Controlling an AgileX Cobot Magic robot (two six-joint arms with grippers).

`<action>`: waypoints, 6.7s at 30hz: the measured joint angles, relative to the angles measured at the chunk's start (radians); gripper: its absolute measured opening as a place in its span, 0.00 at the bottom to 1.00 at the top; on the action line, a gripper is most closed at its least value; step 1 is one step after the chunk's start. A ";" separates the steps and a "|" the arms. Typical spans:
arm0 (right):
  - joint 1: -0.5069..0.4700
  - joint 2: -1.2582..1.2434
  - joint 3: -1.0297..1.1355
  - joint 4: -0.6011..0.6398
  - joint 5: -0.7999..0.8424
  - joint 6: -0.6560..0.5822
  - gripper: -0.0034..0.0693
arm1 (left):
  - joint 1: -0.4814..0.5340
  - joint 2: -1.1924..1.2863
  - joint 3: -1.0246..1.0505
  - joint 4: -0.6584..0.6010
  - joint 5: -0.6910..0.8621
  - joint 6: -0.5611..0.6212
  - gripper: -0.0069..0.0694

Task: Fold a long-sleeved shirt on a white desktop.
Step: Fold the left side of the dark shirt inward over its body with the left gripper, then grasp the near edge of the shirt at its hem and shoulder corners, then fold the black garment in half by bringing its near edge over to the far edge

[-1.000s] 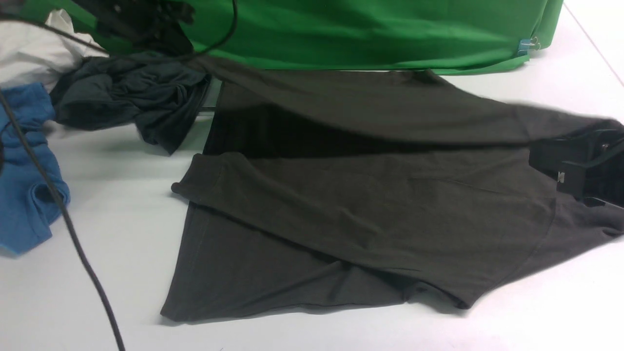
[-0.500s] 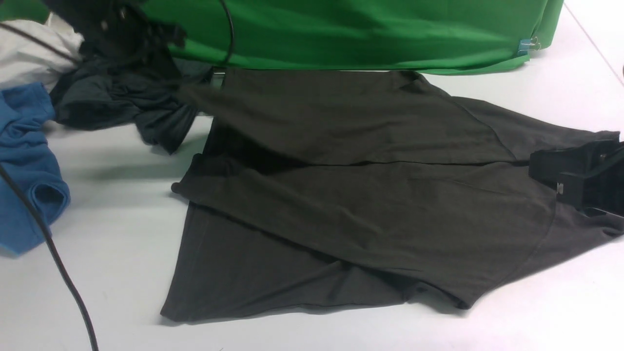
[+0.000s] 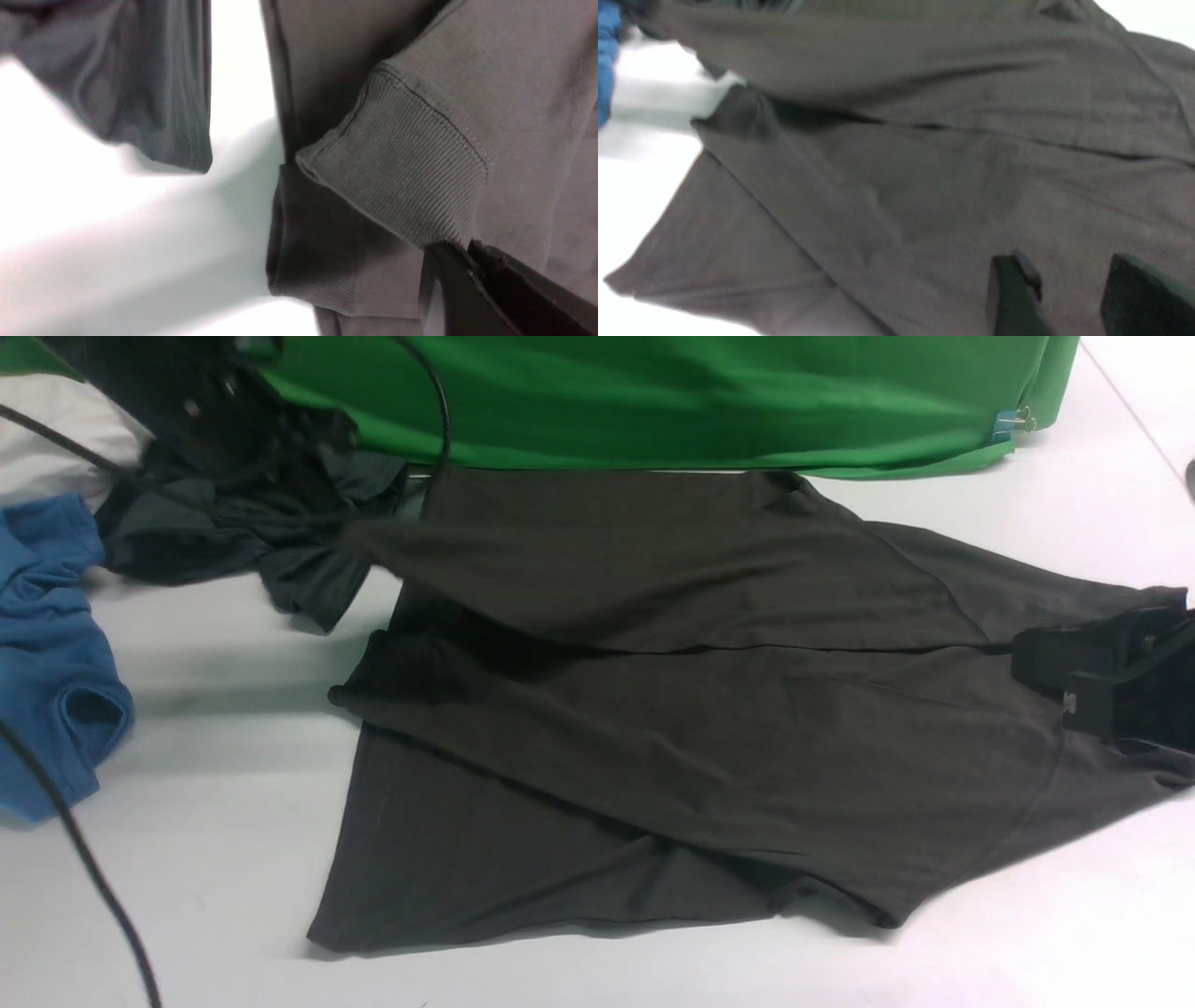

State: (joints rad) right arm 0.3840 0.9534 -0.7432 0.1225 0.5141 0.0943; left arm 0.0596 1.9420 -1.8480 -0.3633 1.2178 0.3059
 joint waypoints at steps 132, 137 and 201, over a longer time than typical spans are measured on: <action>0.197 0.606 0.000 -0.272 0.199 -0.532 0.10 | -0.104 -0.443 0.990 0.014 -0.379 -0.079 0.14; 0.197 0.486 0.000 -0.259 0.268 -0.523 0.10 | -0.105 -0.548 0.991 0.060 -0.329 -0.135 0.14; -0.146 1.203 -1.001 -0.372 0.201 -0.374 0.69 | -0.104 0.279 -0.001 0.310 -0.510 -0.104 0.61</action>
State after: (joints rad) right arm 0.2383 2.1564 -1.7445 -0.2492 0.7155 -0.2799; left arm -0.0443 2.2212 -1.8489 -0.0529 0.7076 0.2018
